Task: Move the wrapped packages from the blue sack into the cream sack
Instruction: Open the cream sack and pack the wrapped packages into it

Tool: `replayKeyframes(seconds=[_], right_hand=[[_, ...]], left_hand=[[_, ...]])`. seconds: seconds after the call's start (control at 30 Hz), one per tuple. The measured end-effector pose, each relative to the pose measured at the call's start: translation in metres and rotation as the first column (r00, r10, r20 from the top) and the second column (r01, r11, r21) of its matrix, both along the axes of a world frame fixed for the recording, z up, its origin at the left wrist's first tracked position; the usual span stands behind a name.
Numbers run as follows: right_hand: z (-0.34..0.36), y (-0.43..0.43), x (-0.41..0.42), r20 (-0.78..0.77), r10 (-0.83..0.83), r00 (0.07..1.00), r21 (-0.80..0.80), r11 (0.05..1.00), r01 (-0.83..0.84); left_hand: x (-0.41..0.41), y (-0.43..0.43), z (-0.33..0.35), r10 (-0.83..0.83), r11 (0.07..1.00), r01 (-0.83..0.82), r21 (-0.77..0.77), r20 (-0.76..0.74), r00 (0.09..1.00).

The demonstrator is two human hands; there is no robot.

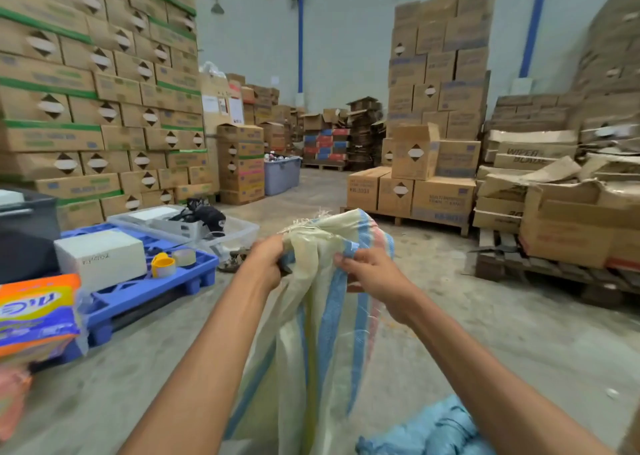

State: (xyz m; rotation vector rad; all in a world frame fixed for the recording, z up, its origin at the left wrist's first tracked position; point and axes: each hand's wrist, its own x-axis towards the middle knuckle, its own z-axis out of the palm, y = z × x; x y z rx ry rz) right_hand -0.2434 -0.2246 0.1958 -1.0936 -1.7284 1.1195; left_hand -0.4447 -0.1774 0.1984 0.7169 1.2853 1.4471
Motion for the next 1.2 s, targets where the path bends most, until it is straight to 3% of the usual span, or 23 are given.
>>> replayKeyframes(seconds=[0.1,0.2,0.23,0.3,0.37,0.47,0.6,0.7,0.83,0.93,1.0,1.03,1.1,1.13,1.17,1.2], right_hand=[[-0.012,0.025,0.007,0.102,-0.239,0.966,0.039,0.971,0.236],[-0.025,0.038,0.014,0.298,-0.642,0.707,0.122,0.76,0.638],[-0.027,0.038,0.017,0.272,-0.71,0.65,0.095,0.692,0.716],[-0.028,0.042,0.02,0.151,-0.764,0.627,-0.062,0.626,0.778],[-0.027,0.045,0.02,0.004,-0.736,0.677,-0.213,0.661,0.719],[-0.028,0.037,0.003,-0.127,-0.507,0.852,-0.258,0.847,0.465],[-0.014,0.005,-0.021,0.013,-0.207,0.978,-0.28,0.938,0.202],[0.0,-0.005,-0.028,0.101,-0.067,0.993,-0.296,0.951,0.095],[0.013,-0.008,-0.025,0.149,-0.038,0.988,-0.254,0.964,0.075],[0.013,-0.004,-0.02,0.166,-0.073,0.984,-0.232,0.966,0.11],[0.012,0.001,-0.011,0.166,-0.121,0.979,-0.259,0.952,0.161],[0.009,0.006,-0.004,0.159,-0.163,0.974,-0.262,0.944,0.201],[-0.002,0.023,0.013,0.163,-0.302,0.939,-0.237,0.912,0.335],[-0.009,0.033,0.024,0.196,-0.388,0.9,-0.191,0.886,0.424],[-0.017,0.044,0.036,0.242,-0.466,0.851,-0.129,0.854,0.505],[-0.023,0.053,0.047,0.291,-0.53,0.797,-0.057,0.821,0.567]], left_hand=[[-0.014,0.006,-0.016,0.087,0.996,-0.088,-0.004,-0.085,0.993],[-0.02,0.013,-0.033,-0.028,0.998,0.022,-0.065,-0.106,0.994],[-0.014,0.005,-0.032,-0.111,0.992,0.104,-0.077,-0.086,0.99],[-0.001,-0.011,-0.029,-0.274,0.958,0.269,-0.095,-0.049,0.96],[0.009,-0.019,-0.028,-0.323,0.943,0.32,-0.094,-0.024,0.946],[0.02,-0.015,-0.028,-0.269,0.96,0.274,-0.058,0.073,0.96],[0.035,-0.014,-0.026,-0.207,0.977,0.212,-0.01,0.159,0.965],[0.036,-0.009,-0.025,-0.093,0.992,0.112,-0.057,0.271,0.958],[0.032,-0.012,-0.025,-0.07,0.997,0.041,0.07,0.477,0.876],[0.025,-0.019,-0.024,-0.126,0.99,0.081,0.114,0.475,0.871],[0.017,-0.024,-0.023,-0.157,0.987,0.14,0.073,0.361,0.919],[0.012,-0.027,-0.024,-0.165,0.986,0.163,0.028,0.231,0.959],[-0.004,-0.03,-0.029,-0.137,0.988,0.117,-0.101,-0.209,0.968],[-0.012,-0.031,-0.032,-0.13,0.986,0.066,-0.152,-0.463,0.877],[-0.022,-0.033,-0.036,-0.124,0.983,-0.003,-0.182,-0.683,0.72],[-0.033,-0.035,-0.039,-0.112,0.98,-0.088,-0.179,-0.856,0.504]])
